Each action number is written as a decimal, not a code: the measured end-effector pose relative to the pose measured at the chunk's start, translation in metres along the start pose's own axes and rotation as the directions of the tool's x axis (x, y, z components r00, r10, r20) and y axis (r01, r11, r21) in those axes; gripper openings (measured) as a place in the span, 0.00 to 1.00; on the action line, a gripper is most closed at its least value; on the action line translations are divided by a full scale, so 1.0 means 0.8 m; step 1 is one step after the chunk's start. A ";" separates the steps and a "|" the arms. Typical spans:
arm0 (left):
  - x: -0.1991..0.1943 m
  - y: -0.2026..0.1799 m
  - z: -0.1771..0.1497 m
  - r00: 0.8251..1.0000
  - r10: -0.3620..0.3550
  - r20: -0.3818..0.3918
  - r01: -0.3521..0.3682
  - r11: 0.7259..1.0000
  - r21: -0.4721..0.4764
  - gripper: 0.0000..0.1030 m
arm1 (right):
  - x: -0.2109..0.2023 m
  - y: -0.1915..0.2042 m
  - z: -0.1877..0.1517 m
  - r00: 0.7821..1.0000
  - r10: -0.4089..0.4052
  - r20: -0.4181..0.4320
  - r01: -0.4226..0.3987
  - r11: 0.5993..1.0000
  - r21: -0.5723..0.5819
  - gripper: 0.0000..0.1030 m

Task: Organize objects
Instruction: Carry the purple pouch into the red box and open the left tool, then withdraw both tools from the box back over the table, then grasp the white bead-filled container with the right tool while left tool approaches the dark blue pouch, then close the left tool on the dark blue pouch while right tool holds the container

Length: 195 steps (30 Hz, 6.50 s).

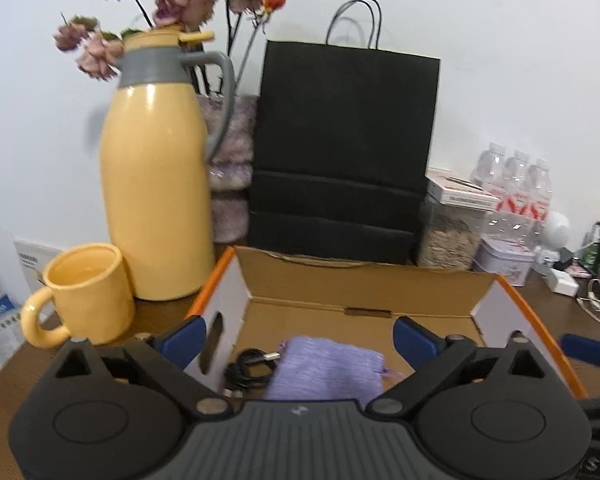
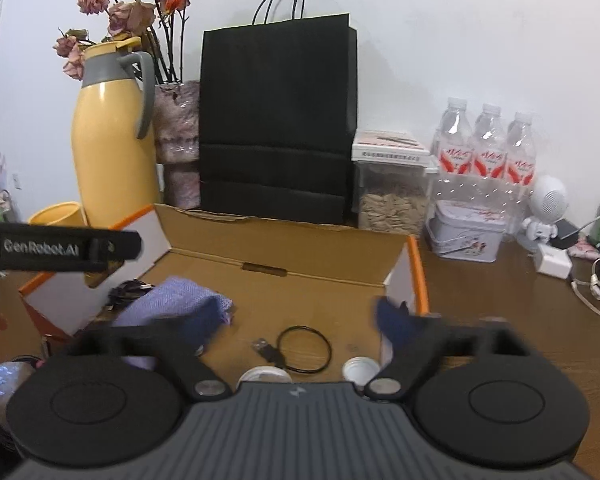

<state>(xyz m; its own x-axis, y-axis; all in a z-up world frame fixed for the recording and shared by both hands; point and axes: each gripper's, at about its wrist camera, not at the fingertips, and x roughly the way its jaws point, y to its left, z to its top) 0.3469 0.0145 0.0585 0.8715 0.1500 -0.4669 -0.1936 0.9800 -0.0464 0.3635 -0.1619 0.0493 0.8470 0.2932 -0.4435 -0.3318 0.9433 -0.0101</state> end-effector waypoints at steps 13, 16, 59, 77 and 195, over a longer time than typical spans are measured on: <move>0.001 -0.002 -0.001 1.000 0.008 -0.018 -0.008 1.000 0.006 0.99 | -0.004 -0.001 0.000 1.000 0.002 -0.001 -0.002 1.000 -0.001 1.00; -0.003 -0.002 -0.001 1.000 0.002 -0.014 -0.002 1.000 0.004 0.99 | -0.006 -0.001 0.000 1.000 0.003 -0.001 -0.003 1.000 0.002 1.00; -0.121 0.006 -0.096 0.997 -0.053 0.047 0.049 0.994 0.096 0.99 | -0.123 0.033 -0.076 0.998 0.027 0.065 -0.024 0.999 -0.042 1.00; -0.172 0.042 -0.150 0.999 -0.039 -0.037 0.042 0.995 0.091 0.99 | -0.177 0.059 -0.134 0.998 0.057 0.019 -0.057 0.998 -0.034 1.00; -0.242 0.007 -0.233 0.953 -0.197 -0.230 0.226 0.968 0.108 0.63 | -0.224 0.019 -0.196 0.994 0.021 -0.110 -0.011 0.996 0.090 0.77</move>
<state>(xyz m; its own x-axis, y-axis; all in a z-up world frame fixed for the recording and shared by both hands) 0.0931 -0.0339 -0.0162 0.7649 -0.0803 -0.6391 0.0587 0.9968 -0.0549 0.1418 -0.2243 -0.0119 0.7889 0.2937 -0.5398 -0.3020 0.9503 0.0757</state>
